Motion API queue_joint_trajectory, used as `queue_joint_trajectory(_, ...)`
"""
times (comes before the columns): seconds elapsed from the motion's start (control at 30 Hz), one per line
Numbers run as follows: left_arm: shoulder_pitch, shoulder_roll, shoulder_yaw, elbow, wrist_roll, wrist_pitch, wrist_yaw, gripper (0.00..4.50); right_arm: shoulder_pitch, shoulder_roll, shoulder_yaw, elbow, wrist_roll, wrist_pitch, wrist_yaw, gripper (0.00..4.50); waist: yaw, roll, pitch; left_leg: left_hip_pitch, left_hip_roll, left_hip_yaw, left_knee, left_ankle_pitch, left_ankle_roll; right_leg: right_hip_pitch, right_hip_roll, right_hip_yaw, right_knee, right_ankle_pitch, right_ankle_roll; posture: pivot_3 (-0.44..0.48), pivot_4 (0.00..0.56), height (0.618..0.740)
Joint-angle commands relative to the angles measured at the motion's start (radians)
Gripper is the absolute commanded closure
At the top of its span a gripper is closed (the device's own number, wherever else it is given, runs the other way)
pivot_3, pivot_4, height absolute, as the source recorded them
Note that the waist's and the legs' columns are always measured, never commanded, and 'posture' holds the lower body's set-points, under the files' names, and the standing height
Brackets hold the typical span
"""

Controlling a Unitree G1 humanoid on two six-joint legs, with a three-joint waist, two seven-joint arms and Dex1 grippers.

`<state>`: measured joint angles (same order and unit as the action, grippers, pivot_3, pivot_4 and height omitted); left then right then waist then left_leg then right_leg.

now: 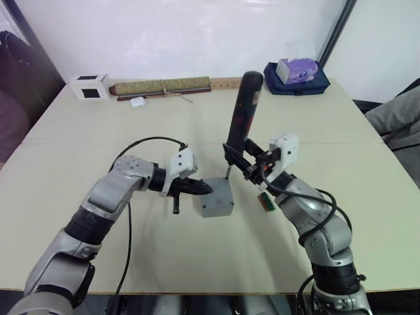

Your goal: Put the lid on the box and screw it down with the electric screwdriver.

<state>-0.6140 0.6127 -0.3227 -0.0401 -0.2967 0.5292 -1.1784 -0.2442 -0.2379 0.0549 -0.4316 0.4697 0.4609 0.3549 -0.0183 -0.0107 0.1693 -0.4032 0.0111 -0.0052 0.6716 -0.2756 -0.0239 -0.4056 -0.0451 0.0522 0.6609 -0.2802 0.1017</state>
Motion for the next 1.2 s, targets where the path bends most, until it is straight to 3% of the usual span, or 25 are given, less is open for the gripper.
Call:
queue_joint_trajectory(0.03,0.023,0.011,-0.023,0.013,0.033,0.001,-0.005,4.5,0.059,-0.015,0.057,0.02,-0.043,0.039,0.003,2.73,-0.002,-0.002,-0.002,0.006,0.0,0.001,-0.004,0.0,0.0,0.005,0.0,0.0,-0.002,0.0,0.0,0.0,0.15,0.74)
queue_joint_trajectory(0.13,0.027,0.008,-0.027,0.008,0.038,0.001,-0.003,4.5,0.069,-0.024,0.078,0.036,-0.069,0.068,-0.01,2.73,-0.002,-0.003,-0.005,0.016,0.001,0.0,-0.008,0.0,0.0,0.015,0.001,0.0,-0.006,-0.002,-0.002,0.0,0.15,0.74)
queue_joint_trajectory(1.2,0.03,-0.027,-0.023,0.0,0.047,0.006,0.007,4.5,0.053,-0.055,0.122,0.121,-0.101,0.139,0.031,2.73,0.0,-0.007,-0.029,0.017,0.004,-0.001,-0.01,-0.001,0.002,0.016,0.001,-0.001,-0.009,-0.003,-0.005,0.0,0.15,0.74)
